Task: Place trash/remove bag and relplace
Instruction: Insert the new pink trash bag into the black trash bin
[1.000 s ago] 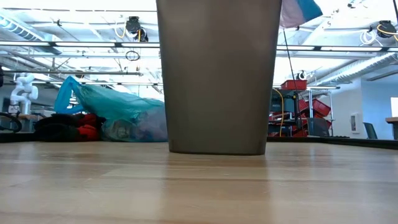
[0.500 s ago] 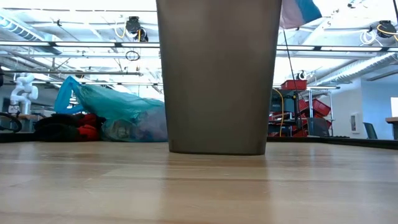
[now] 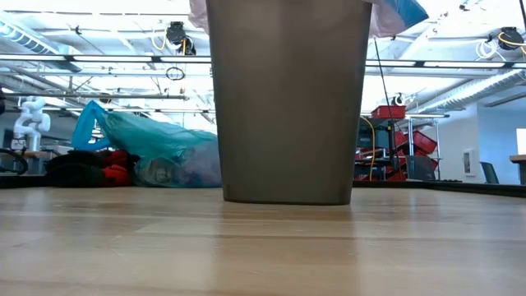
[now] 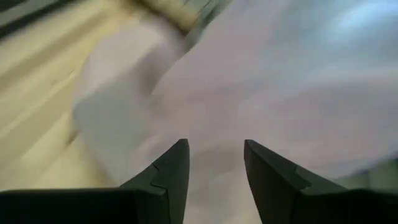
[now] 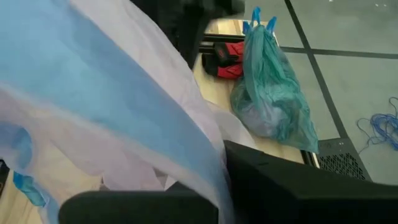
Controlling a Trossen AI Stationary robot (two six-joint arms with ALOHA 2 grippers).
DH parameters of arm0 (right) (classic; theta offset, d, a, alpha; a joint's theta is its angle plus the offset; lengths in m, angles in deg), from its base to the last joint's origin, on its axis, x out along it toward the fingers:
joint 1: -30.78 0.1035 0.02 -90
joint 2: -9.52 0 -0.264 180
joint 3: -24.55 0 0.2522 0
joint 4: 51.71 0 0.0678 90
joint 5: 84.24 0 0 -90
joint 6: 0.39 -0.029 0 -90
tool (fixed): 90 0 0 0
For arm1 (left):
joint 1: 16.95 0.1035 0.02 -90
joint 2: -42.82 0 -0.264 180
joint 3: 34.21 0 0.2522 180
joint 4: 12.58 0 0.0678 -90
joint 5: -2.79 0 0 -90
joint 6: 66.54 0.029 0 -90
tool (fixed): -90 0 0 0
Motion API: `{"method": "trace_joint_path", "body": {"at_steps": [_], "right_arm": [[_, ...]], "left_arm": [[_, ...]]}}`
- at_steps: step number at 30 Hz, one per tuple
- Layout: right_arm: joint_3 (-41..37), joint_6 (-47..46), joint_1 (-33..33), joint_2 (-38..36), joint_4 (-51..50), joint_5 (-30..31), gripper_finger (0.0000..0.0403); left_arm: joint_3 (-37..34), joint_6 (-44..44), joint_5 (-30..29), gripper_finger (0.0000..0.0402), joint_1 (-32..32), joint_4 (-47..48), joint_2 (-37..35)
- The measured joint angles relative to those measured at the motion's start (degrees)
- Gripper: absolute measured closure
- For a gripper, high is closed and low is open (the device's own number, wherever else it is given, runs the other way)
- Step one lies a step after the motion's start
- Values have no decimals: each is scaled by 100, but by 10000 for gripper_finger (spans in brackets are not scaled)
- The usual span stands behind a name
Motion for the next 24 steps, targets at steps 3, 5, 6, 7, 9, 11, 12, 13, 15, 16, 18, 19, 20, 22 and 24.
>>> {"method": "trace_joint_path", "body": {"at_steps": [3,5,6,7,9,11,12,13,15,16,18,19,20,22,24], "right_arm": [[0,0,0,0,1,-2,403],[0,0,0,0,2,-2,403],[0,0,0,0,3,-2,403],[0,-2,0,0,4,-2,403],[0,-20,0,0,4,0,403],[0,-24,0,0,4,0,403],[0,-26,0,0,4,0,403],[0,-39,0,0,4,0,403],[0,-42,0,0,4,0,403],[0,-40,0,0,6,2,403],[0,-37,0,0,6,2,403],[0,-37,0,0,5,0,403],[0,-36,0,0,6,0,403],[0,-26,0,0,6,-4,403],[0,-25,0,2,8,-6,403]], "left_arm": [[-10,105,80,265,110,266,401],[-12,321,407,284,123,-142,679],[-11,436,609,295,120,-392,824],[-9,530,787,309,116,-554,961],[-8,608,972,339,112,-661,1244],[-10,657,1007,373,161,-654,1490],[-12,723,1019,386,190,-688,1594],[-12,748,1023,394,224,-749,1669],[-12,768,1027,395,281,-840,1789],[-11,824,1031,396,303,-876,1862],[-10,1028,1034,399,344,-900,2011],[-10,1095,984,400,366,-862,2092],[-10,1150,951,400,390,-845,2167],[-9,1225,926,400,432,-829,2309],[19,1264,905,400,437,-838,2436]]}}
